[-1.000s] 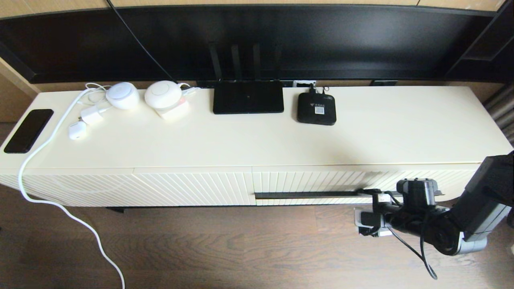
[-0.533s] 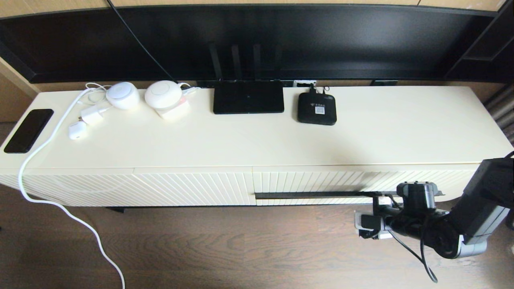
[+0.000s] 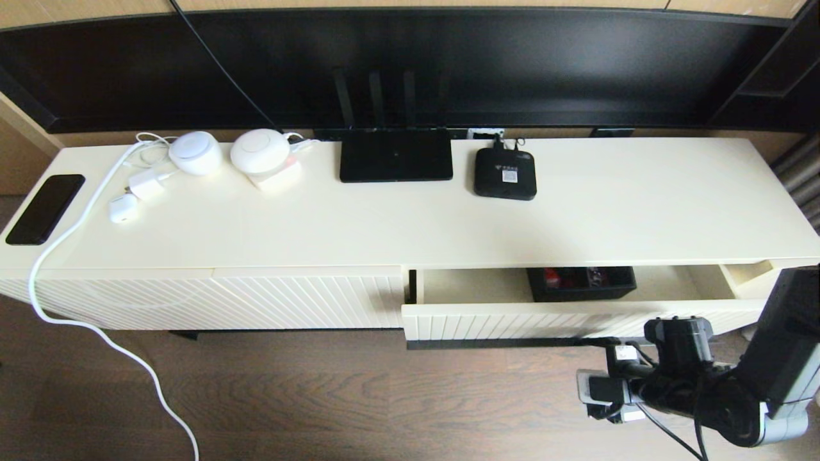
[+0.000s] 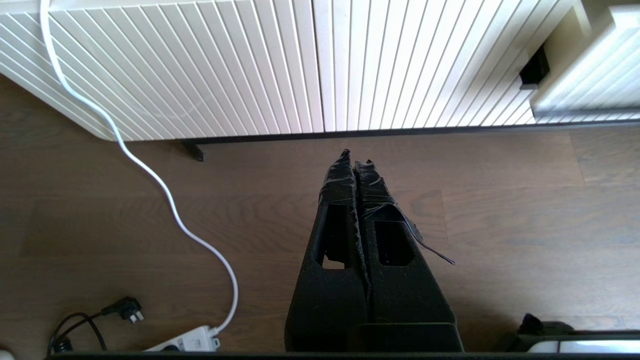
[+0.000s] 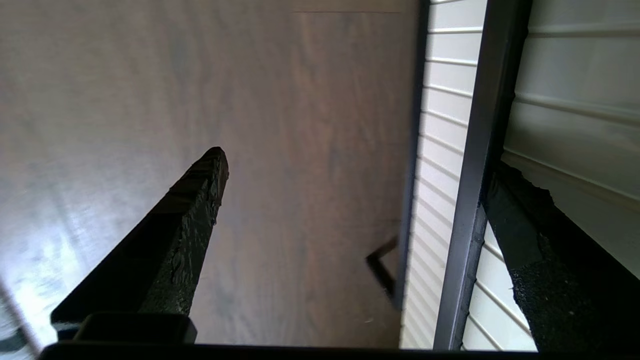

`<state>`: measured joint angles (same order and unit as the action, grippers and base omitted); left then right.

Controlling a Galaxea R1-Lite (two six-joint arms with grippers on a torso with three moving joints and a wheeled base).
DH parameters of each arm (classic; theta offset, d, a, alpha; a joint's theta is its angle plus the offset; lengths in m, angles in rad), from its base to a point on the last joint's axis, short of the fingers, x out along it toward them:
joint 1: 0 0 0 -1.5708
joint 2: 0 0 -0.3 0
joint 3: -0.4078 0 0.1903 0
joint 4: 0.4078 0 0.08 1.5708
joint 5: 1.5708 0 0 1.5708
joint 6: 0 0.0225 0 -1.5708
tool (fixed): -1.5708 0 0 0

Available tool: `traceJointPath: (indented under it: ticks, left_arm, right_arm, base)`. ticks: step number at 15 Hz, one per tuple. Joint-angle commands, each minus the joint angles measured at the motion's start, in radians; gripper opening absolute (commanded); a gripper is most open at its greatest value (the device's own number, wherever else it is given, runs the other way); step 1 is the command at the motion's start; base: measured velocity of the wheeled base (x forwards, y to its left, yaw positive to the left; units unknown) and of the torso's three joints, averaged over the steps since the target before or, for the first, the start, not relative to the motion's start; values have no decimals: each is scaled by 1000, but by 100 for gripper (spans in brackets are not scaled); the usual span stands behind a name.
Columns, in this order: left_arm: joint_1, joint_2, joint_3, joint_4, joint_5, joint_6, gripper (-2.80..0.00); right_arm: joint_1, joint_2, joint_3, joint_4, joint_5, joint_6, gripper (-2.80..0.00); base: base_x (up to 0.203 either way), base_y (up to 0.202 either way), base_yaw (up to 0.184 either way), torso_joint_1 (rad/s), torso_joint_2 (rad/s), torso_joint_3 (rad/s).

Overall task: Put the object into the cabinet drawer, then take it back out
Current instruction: Open the drawer

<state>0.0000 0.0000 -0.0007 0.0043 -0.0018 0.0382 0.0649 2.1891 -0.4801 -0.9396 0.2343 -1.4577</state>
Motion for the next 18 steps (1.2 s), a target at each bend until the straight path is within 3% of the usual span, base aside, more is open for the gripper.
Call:
traceJointPath:
  ticks: [1,10,14,15,18]
  left_arm:
    - [0,2,0,0,0,0,-280]
    - [0,0,-1,-1,0,0,-280]
    - [0,0,-1,0,0,0,-280]
    - [0,0,-1,-1,0,0,-280]
    - [0,1,0,0,0,0,-280]
  right_arm:
    - [1,-24,53,-11,1,-7,0]
    - [0,-348,241,15,8,-6,0]
    - [-51,-542,260,144,4,-3,0]
    - [-69,-583,258,172,3,-2,-280]
    - [-139,-744,248,331,3,39,-280]
  base:
    - [0,0,0,0,0,0]
    - [0,0,0,0,0,0]
    - [0,0,0,0,0,0]
    - [0,0,0,0,0,0]
    - [0,0,0,0,0,0]
